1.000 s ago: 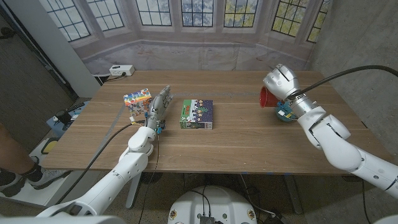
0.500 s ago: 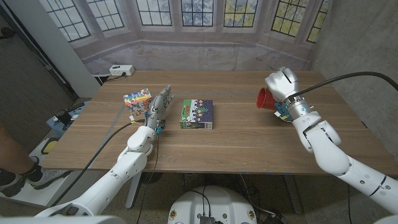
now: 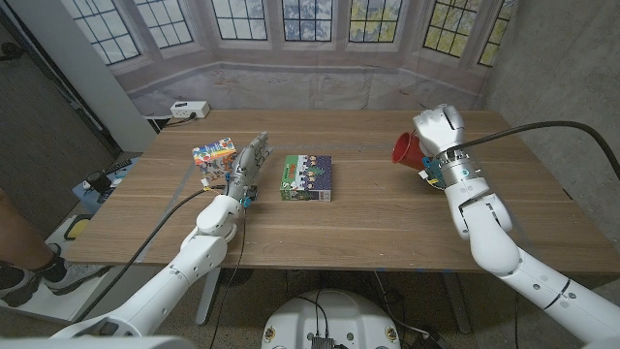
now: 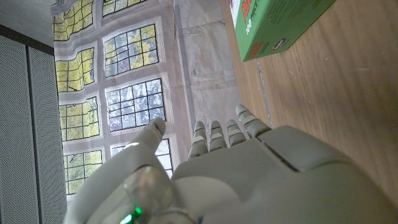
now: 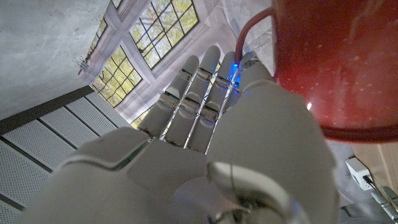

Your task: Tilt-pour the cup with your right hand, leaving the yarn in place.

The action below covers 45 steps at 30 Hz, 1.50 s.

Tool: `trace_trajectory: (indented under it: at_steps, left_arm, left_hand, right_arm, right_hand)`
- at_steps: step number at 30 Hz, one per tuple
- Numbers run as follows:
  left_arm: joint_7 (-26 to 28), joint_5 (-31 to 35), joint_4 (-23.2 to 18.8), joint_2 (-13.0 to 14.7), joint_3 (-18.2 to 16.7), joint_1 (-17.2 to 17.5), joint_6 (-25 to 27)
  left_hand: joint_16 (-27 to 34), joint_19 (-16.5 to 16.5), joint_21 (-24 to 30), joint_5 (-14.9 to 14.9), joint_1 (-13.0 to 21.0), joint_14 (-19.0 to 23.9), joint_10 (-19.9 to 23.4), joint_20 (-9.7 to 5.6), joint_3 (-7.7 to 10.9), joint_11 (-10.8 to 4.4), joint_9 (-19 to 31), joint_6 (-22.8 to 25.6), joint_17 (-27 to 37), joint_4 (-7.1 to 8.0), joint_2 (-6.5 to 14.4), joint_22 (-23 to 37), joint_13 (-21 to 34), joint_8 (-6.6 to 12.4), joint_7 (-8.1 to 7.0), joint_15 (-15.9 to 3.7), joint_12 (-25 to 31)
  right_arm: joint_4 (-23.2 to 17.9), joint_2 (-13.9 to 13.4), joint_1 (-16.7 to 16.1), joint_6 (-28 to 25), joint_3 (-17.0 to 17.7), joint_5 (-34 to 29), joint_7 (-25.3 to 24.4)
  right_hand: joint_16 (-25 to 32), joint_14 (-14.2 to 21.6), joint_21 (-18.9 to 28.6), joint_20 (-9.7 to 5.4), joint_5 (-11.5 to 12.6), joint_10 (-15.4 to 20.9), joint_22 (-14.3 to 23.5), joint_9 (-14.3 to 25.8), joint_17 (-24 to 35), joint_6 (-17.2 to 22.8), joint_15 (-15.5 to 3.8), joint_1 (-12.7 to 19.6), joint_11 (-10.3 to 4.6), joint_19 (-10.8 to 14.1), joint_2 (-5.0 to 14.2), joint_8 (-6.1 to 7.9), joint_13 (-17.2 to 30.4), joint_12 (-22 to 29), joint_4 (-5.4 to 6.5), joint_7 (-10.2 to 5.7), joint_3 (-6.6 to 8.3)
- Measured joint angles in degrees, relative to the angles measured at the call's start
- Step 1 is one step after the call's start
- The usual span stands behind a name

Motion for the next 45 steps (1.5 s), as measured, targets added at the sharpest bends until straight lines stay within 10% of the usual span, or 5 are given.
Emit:
trace_trajectory:
  at_steps: [45]
  left_arm:
    - [-3.79,-2.07,-0.22,1.86,0.1,-2.05,3.79]
  left_hand:
    - [0.0,0.0,0.0,0.0,0.21,0.0,0.2,0.0,-0.24,0.21,0.0,0.2,0.0,-0.24,-0.23,0.0,0.0,0.0,-0.21,0.0,0.0]
  right_arm:
    - [4.59,15.97,6.38,-11.75,-8.16,20.5,-14.43]
  right_hand:
    - [0.0,0.71,0.0,-0.09,0.0,0.31,0.0,0.0,0.54,-0.05,-0.3,-0.01,0.31,0.5,-0.01,-0.2,0.57,-0.21,-0.32,0.18,-0.31]
